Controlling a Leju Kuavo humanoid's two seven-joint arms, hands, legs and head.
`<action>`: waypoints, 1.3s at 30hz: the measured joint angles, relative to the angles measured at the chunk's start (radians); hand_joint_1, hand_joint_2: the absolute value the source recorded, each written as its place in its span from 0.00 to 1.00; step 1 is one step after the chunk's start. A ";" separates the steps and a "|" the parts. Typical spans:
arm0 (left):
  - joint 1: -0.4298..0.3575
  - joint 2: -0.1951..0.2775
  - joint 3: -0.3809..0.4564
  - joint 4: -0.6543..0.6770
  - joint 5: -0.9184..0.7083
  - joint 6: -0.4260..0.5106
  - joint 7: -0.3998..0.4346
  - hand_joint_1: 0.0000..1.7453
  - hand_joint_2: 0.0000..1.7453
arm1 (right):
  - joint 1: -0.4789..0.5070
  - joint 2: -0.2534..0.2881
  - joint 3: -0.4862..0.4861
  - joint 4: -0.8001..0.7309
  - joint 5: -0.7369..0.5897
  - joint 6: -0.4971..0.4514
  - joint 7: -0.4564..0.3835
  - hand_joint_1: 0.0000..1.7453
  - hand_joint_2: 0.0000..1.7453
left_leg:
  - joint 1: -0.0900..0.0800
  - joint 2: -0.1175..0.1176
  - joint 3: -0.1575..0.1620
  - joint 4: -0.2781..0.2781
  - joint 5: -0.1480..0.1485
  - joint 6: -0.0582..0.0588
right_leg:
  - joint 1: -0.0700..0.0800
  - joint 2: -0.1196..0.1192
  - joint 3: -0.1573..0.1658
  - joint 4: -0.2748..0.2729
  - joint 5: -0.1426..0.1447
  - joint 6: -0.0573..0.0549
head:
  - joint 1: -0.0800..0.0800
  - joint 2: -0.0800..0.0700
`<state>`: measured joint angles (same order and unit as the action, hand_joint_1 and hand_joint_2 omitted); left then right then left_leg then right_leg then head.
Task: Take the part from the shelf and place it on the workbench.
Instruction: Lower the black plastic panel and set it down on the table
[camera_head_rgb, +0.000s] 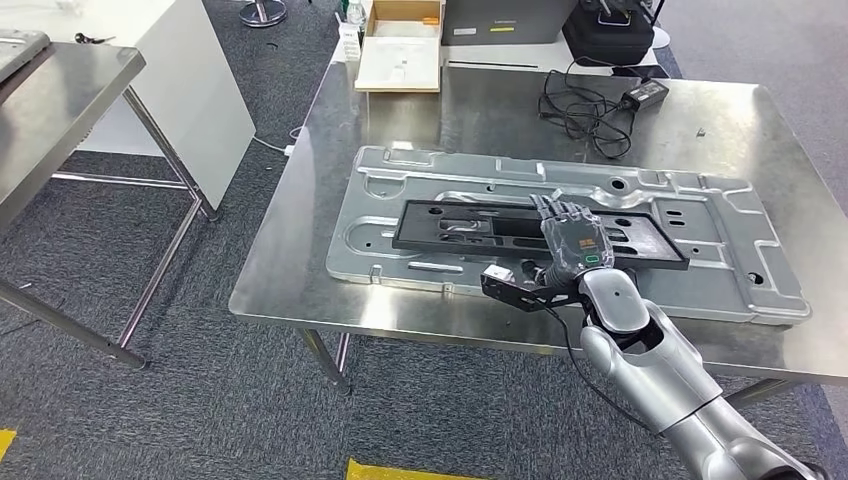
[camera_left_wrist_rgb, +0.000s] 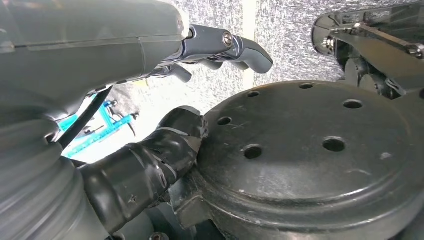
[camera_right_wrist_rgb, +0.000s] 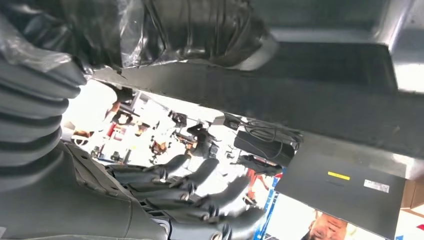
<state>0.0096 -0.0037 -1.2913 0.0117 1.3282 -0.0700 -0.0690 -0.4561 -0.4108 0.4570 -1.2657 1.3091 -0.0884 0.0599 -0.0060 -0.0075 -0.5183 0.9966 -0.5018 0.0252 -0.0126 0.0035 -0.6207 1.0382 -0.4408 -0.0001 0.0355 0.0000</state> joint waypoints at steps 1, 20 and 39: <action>0.000 0.000 0.001 0.000 0.001 0.000 0.000 0.00 0.75 | -0.001 0.000 0.000 0.003 0.000 0.000 0.000 0.00 0.00 | 0.000 0.000 0.001 0.000 0.000 0.000 | 0.000 0.000 0.001 0.000 0.000 0.000 | 0.000 0.000; 0.002 -0.005 0.006 0.000 -0.009 -0.005 -0.009 0.00 0.00 | 0.022 0.024 -0.004 0.006 0.034 -0.174 -0.025 0.00 0.00 | -0.002 0.001 0.004 0.002 -0.001 0.000 | -0.001 0.000 0.006 -0.002 0.001 0.002 | 0.000 0.000; -0.005 -0.015 0.007 0.000 -0.048 0.005 -0.007 0.00 0.00 | 0.026 0.060 0.232 -0.430 0.042 -0.216 -0.096 0.00 1.00 | 0.024 -0.018 0.024 -0.029 0.026 0.017 | -0.023 0.000 -0.093 0.228 -0.095 0.047 | 0.000 0.000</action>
<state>0.0045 -0.0183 -1.2840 0.0114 1.2806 -0.0647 -0.0763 -0.4302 -0.3513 0.6893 -1.6962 1.3509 -0.3048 -0.0364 0.0184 -0.0252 -0.4942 0.9674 -0.4754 0.0419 -0.0355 0.0031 -0.7134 1.2664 -0.5362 0.0472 0.0359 0.0000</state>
